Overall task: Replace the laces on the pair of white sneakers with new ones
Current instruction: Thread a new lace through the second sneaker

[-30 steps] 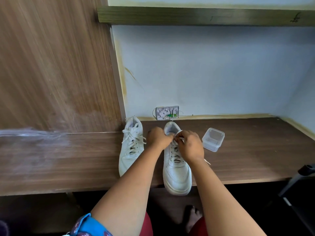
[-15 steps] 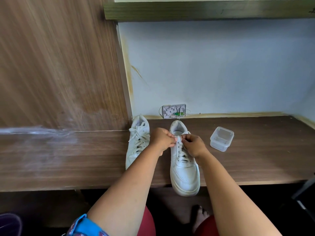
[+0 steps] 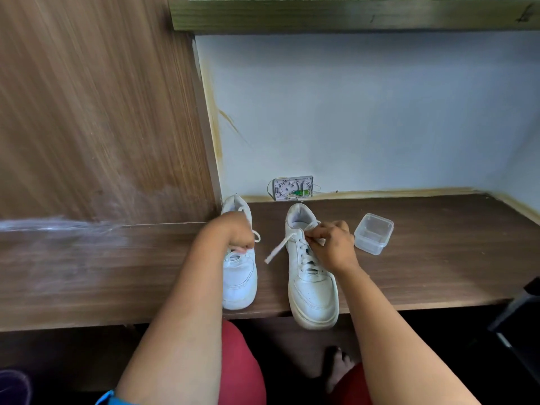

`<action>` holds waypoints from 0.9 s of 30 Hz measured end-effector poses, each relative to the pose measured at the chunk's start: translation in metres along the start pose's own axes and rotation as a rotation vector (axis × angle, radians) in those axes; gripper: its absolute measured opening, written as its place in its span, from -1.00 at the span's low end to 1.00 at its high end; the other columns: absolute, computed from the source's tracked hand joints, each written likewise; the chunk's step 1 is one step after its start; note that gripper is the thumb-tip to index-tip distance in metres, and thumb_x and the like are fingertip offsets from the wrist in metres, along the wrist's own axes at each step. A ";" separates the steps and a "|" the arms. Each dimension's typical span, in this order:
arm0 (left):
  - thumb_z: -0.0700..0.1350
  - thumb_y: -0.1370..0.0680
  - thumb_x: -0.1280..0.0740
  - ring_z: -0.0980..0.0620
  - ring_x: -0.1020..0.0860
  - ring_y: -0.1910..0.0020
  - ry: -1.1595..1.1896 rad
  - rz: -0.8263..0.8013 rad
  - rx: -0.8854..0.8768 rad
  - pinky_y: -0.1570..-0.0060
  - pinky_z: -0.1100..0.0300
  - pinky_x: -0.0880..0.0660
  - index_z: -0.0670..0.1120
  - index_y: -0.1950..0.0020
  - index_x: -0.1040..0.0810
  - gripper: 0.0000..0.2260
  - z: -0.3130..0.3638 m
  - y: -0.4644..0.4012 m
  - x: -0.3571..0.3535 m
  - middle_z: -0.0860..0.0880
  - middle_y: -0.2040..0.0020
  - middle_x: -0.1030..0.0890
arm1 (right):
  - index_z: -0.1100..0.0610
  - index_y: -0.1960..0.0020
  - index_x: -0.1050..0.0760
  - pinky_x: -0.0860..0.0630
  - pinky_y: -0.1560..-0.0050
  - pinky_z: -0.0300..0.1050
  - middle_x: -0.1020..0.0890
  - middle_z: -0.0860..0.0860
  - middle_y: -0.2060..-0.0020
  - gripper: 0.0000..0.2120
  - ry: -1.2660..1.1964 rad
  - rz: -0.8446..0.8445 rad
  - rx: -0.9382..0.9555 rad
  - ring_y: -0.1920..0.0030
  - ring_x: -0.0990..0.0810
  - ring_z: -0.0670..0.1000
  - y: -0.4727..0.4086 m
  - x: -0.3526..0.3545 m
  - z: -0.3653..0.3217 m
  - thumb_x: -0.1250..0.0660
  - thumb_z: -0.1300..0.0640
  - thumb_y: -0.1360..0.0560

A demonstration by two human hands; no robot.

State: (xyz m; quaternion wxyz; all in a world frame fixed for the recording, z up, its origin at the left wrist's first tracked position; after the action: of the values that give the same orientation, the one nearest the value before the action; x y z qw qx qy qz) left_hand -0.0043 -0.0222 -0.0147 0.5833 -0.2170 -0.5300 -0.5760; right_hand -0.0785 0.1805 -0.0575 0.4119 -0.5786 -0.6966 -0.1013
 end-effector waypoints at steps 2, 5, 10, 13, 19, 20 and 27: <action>0.04 -0.55 -0.33 -0.06 -0.54 -0.09 0.021 0.150 -0.133 -0.07 0.15 -0.45 -0.18 -0.15 -0.58 -0.67 0.030 -0.001 -0.009 -0.12 -0.09 -0.60 | -0.10 0.07 -0.69 -0.30 -0.10 0.05 -0.63 -0.20 0.09 -0.92 0.043 0.029 0.032 -0.04 -0.31 -0.03 0.001 0.001 -0.004 -0.45 0.02 -0.45; 0.11 -0.63 -0.17 -0.13 -0.54 -0.04 0.113 0.197 -0.204 0.08 0.11 -0.40 -0.19 -0.06 -0.55 -0.62 0.061 -0.008 -0.032 -0.17 -0.06 -0.59 | -0.08 0.12 -0.69 -0.37 -0.06 0.09 -0.64 -0.18 0.11 -0.94 0.021 0.057 0.021 -0.06 -0.37 0.05 0.002 -0.001 -0.001 -0.45 0.03 -0.44; -0.02 -0.57 -0.33 -0.04 -0.55 0.07 0.397 0.149 -0.246 0.09 0.16 -0.45 -0.11 0.14 -0.55 -0.82 0.048 -0.019 -0.038 -0.09 0.09 -0.61 | -0.12 0.07 -0.69 -0.39 -0.06 0.16 -0.65 -0.19 0.12 -0.90 0.043 0.088 0.061 -0.05 -0.38 0.06 0.003 0.002 -0.001 -0.46 -0.01 -0.42; -0.08 -0.45 -0.49 0.08 -0.42 0.31 0.475 0.109 -0.224 0.32 0.24 -0.32 -0.09 0.28 -0.51 -0.79 0.018 -0.007 -0.009 0.00 0.34 -0.50 | -0.15 0.07 -0.68 -0.33 -0.07 0.10 -0.65 -0.20 0.10 -0.90 0.089 0.092 0.072 -0.08 -0.37 0.03 0.004 0.006 -0.005 -0.46 -0.05 -0.42; 0.05 -0.43 -0.49 0.01 -0.51 0.02 0.034 -0.169 0.058 0.01 0.17 -0.41 -0.15 0.03 -0.61 -0.71 -0.034 0.006 0.001 -0.09 -0.02 -0.61 | -0.17 0.03 -0.66 -0.26 -0.10 0.05 -0.63 -0.23 0.07 -0.88 0.159 0.059 0.061 -0.12 -0.33 0.03 0.004 0.004 -0.006 -0.40 -0.03 -0.45; 0.14 -0.46 -0.42 0.00 -0.51 -0.08 0.003 -0.110 -0.006 -0.09 0.15 -0.41 -0.15 -0.08 -0.60 -0.61 -0.018 0.002 -0.001 -0.07 -0.12 -0.59 | -0.16 0.03 -0.66 -0.26 -0.10 0.04 -0.63 -0.22 0.06 -0.87 0.157 0.054 0.062 -0.13 -0.33 0.03 0.004 0.004 -0.007 -0.40 -0.01 -0.45; 0.10 -0.60 -0.24 -0.06 -0.56 -0.05 0.297 0.093 -0.191 -0.11 0.06 -0.47 -0.10 0.06 -0.56 -0.72 0.049 -0.027 -0.044 -0.07 -0.01 -0.63 | -0.13 0.03 -0.67 -0.26 -0.07 0.03 -0.64 -0.20 0.04 -0.86 0.162 0.074 0.057 -0.15 -0.35 0.07 0.004 0.003 -0.007 -0.41 0.03 -0.43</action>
State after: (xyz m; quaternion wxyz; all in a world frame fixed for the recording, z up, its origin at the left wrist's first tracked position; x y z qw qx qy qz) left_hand -0.0373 0.0332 -0.0454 0.6579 -0.2080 -0.3704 -0.6219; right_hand -0.0711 0.1795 -0.0523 0.4867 -0.5818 -0.6418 -0.1129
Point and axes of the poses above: each hand's wrist, its own y-axis away from the middle knuckle, its own x-axis out of the back of the hand, z = x × y, the point moved 6 cm from there along -y, towards the middle knuckle
